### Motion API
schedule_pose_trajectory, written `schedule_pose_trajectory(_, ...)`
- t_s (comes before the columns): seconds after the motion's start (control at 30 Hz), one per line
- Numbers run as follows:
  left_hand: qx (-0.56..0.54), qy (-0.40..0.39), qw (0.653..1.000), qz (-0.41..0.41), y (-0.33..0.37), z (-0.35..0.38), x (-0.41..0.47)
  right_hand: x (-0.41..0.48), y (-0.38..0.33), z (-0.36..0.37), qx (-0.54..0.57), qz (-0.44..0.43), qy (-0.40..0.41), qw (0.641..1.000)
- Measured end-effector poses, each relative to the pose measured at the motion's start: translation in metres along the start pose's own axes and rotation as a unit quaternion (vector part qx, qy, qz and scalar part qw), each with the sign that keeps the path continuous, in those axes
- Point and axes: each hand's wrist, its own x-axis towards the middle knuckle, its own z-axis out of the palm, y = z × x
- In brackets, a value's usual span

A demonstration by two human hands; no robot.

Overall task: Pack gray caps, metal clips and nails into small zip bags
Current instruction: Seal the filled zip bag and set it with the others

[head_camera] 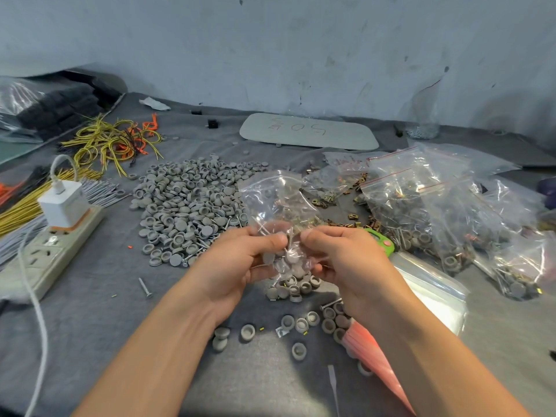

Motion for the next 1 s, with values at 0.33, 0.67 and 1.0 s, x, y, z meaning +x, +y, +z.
schedule_pose_trajectory(0.33, -0.135, -0.021, 0.99, 0.046, 0.007, -0.002, -0.005, 0.003, 0.003, 0.003, 0.003, -0.025, -0.016, 1.0)
schedule_pose_trajectory(0.67, -0.1, -0.095, 0.989, 0.049, 0.005, -0.015, -0.006, 0.007, 0.014, 0.007, -0.168, -0.073, 0.007, 0.983)
schedule_pose_trajectory(1.0, 0.273, 0.327, 0.842, 0.331, 0.008, -0.023, -0.007, 0.004, 0.005, -0.006, -0.662, -0.124, -0.004, 0.739)
